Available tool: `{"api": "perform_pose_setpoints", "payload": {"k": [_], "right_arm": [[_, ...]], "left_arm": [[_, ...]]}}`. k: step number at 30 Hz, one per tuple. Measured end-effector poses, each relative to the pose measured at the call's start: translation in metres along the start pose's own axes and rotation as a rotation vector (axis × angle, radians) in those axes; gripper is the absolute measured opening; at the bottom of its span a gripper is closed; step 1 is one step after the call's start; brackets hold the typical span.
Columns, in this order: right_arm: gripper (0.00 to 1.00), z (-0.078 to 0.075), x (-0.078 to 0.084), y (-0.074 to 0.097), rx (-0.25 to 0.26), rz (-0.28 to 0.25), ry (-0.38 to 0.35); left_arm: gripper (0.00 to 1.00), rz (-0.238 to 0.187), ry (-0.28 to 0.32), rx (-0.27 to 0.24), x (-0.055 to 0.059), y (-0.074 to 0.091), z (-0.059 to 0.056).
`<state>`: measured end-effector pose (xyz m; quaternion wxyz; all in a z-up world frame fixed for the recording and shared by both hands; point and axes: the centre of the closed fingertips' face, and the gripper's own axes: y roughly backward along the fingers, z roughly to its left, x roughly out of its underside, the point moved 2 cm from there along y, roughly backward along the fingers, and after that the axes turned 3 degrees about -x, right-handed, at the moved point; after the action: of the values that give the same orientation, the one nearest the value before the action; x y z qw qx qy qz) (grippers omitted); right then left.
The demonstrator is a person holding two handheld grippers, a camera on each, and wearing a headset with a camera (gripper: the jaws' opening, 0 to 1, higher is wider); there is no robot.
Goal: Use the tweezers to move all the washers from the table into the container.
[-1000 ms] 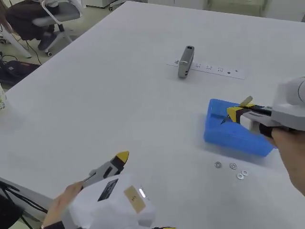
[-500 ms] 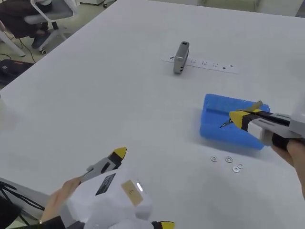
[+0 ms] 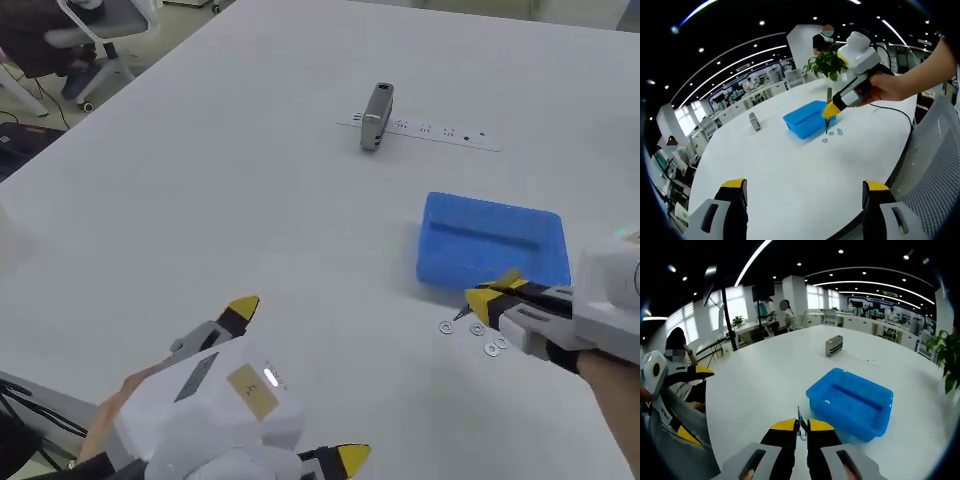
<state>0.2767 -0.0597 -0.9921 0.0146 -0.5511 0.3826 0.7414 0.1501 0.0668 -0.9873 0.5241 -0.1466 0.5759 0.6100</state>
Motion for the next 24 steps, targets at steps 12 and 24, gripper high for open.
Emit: {"api": "perform_pose_setpoints", "payload": {"k": [12, 24], "right_arm": [[0.03, -0.009, 0.008, -0.013, 0.011, 0.037, 0.021], [0.03, -0.012, 0.011, -0.02, 0.013, 0.049, 0.011]], "left_arm": [[0.97, 0.0, -0.023, -0.006, 0.001, 0.0, 0.0], [0.97, 0.007, -0.032, -0.013, 0.001, 0.0, 0.0]]}}
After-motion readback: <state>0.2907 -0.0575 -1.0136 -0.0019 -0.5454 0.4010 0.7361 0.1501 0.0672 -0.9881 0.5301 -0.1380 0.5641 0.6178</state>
